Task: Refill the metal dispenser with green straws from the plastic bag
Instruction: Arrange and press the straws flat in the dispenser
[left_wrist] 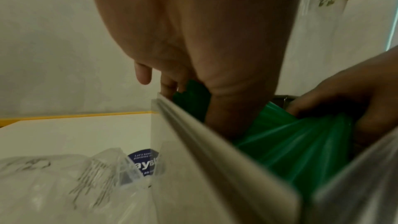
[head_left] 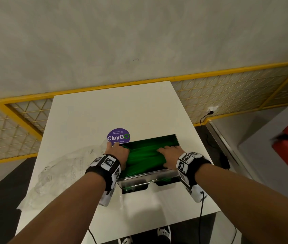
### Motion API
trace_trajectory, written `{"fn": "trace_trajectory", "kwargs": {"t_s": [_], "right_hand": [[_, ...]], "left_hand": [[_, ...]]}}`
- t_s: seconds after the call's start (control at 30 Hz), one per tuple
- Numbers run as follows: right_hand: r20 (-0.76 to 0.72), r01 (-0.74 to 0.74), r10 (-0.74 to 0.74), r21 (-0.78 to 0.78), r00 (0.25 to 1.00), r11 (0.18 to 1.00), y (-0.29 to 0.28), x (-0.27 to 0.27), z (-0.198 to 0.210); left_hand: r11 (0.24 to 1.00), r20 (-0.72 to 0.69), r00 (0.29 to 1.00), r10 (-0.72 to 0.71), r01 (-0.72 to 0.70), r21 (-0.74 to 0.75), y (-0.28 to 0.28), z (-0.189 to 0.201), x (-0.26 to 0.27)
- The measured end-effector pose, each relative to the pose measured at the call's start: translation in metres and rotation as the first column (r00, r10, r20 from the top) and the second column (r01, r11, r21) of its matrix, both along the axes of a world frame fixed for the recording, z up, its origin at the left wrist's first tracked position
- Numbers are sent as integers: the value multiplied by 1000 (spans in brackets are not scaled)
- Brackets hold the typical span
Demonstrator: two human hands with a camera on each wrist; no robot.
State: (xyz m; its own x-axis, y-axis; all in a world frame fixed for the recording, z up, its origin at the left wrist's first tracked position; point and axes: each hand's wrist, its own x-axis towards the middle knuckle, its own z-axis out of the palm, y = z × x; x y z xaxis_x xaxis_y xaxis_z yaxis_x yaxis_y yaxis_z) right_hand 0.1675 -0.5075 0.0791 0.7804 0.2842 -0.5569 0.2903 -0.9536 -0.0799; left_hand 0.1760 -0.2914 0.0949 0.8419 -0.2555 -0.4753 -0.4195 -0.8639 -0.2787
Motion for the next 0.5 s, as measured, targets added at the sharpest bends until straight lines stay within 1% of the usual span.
{"fn": "trace_trajectory", "kwargs": {"t_s": [0.17, 0.27, 0.33, 0.4, 0.47, 0.5], "right_hand": [[7, 21, -21, 28, 1000, 999, 0, 0, -2], [15, 33, -33, 40, 999, 999, -1, 0, -3], [19, 36, -37, 43, 999, 998, -2, 0, -4], [24, 33, -34, 42, 999, 999, -2, 0, -4], [26, 28, -29, 41, 999, 999, -2, 0, -4], [26, 26, -27, 40, 999, 999, -3, 0, -5]], "left_hand": [[991, -14, 1000, 3, -5, -133, 2, 13, -3], [966, -31, 999, 14, -21, -256, 7, 17, -2], [917, -82, 995, 50, -78, -390, 14, 20, -1], [829, -156, 982, 103, -172, -532, 21, 23, -4], [750, -188, 973, 134, -224, -623, 29, 23, -8], [729, -198, 970, 139, -236, -642, 32, 23, -11]]}}
